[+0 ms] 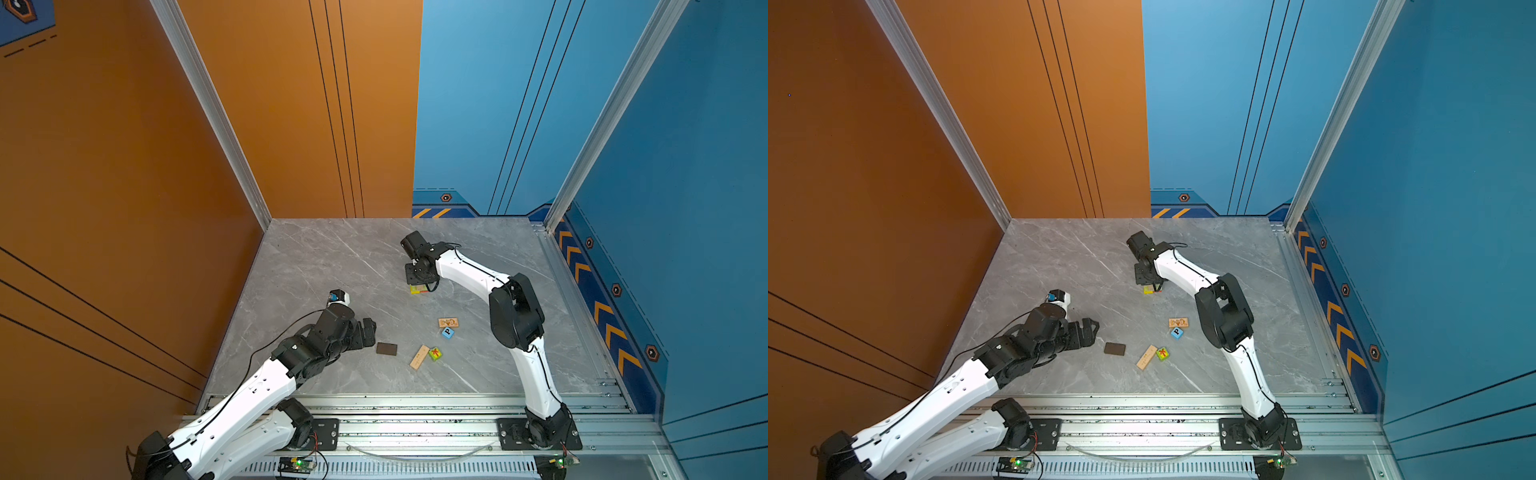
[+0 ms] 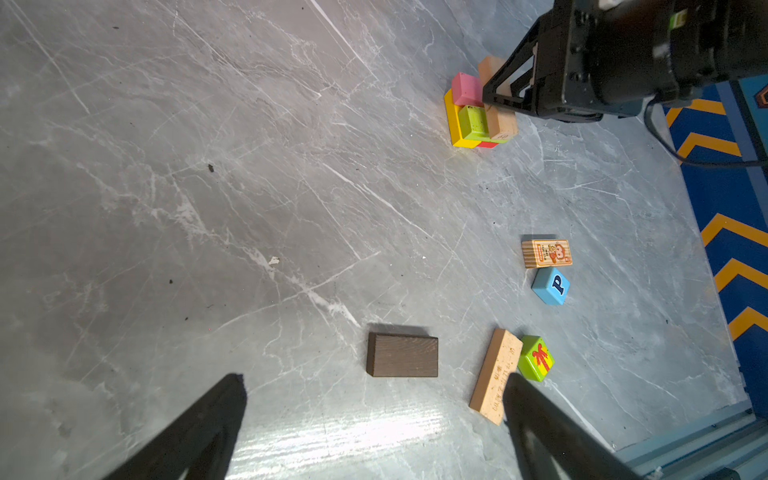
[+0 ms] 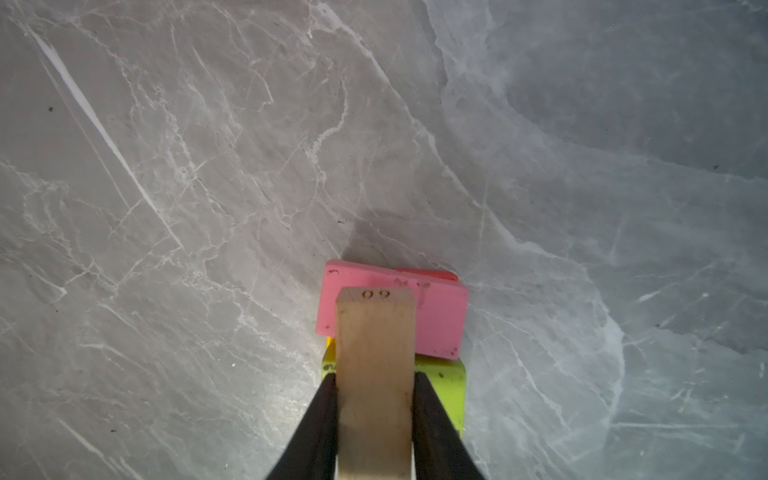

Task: Build the wood block tower
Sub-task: 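Carry the 09 plank to the stack and stand it against the blocks, then open the right gripper and move it to the plank beside the gift cube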

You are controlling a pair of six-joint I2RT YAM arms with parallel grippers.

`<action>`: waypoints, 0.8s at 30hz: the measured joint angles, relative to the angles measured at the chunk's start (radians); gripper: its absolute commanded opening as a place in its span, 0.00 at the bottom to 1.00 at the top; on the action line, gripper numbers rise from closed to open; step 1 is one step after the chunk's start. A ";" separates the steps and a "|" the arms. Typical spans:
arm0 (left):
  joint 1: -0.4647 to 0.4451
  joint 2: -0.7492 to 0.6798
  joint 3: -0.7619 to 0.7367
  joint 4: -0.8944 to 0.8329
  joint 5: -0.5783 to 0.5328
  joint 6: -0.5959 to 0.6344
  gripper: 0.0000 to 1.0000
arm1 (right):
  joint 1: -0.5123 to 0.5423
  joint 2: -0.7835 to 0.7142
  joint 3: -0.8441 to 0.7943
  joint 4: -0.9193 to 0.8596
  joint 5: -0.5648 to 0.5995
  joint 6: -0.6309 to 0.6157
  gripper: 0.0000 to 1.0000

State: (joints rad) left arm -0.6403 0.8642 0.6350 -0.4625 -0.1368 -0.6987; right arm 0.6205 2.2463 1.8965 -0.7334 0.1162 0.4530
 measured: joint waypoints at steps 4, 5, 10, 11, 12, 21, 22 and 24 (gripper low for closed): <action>0.004 0.000 0.000 0.000 0.006 0.000 0.98 | -0.002 0.012 0.006 0.000 -0.011 0.001 0.31; 0.006 0.000 0.000 0.000 0.007 0.000 0.98 | -0.002 0.014 0.009 0.000 -0.011 0.004 0.31; 0.014 0.000 0.000 0.000 0.011 0.002 0.98 | -0.002 0.017 0.014 0.000 -0.012 0.015 0.34; 0.014 0.000 0.000 0.000 0.011 0.003 0.98 | -0.002 0.017 0.014 0.000 -0.012 0.016 0.35; 0.015 0.000 0.000 0.000 0.011 0.003 0.98 | -0.002 0.017 0.014 0.000 -0.012 0.018 0.36; 0.026 0.000 0.000 0.000 0.019 0.003 0.98 | -0.004 0.015 0.014 0.000 -0.027 0.027 0.51; 0.026 0.000 0.000 0.000 0.019 0.003 0.98 | -0.004 0.012 0.013 0.000 -0.031 0.027 0.52; 0.026 -0.003 0.000 0.000 0.023 0.003 0.98 | -0.004 -0.010 -0.002 0.000 -0.034 0.026 0.55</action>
State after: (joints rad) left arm -0.6140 0.8608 0.6350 -0.4629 -0.1135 -0.6952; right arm 0.6163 2.2364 1.8950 -0.7338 0.0822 0.4786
